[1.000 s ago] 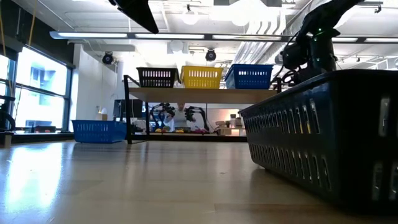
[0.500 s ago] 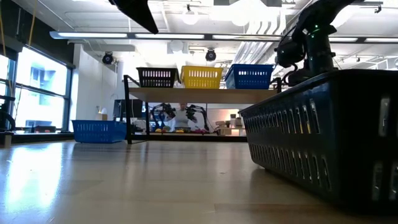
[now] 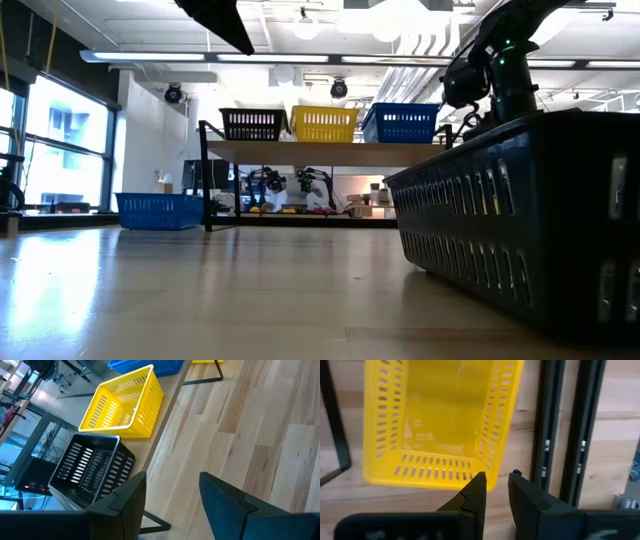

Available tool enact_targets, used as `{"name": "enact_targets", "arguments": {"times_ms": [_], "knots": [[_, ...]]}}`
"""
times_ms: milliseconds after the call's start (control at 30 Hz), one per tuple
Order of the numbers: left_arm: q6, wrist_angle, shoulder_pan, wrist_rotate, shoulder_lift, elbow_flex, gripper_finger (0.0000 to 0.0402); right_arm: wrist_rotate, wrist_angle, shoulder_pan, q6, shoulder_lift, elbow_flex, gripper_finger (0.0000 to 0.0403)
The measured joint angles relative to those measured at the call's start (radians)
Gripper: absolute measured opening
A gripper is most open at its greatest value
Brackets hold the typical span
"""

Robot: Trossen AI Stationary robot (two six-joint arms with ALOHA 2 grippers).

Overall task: Stack baskets on shelf by color
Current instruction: Stack the right yellow bin on top of the yellow bin on the shelf

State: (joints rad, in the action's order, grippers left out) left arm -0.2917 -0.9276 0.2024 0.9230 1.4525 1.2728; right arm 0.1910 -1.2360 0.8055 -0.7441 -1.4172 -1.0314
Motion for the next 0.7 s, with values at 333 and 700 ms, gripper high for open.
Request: {"name": "enact_targets", "arguments": {"times_ms": [333,700], "knots": [[0.000,0.000,0.000,0.000,0.000,0.000,0.0172,0.040,0.040,0.043,0.037,-0.152,-0.001,0.0067],[0.015,0.000,0.000,0.004,0.000,0.000,0.0172,0.062,0.055,0.094,0.026,-0.200,-0.001,0.0067]]}}
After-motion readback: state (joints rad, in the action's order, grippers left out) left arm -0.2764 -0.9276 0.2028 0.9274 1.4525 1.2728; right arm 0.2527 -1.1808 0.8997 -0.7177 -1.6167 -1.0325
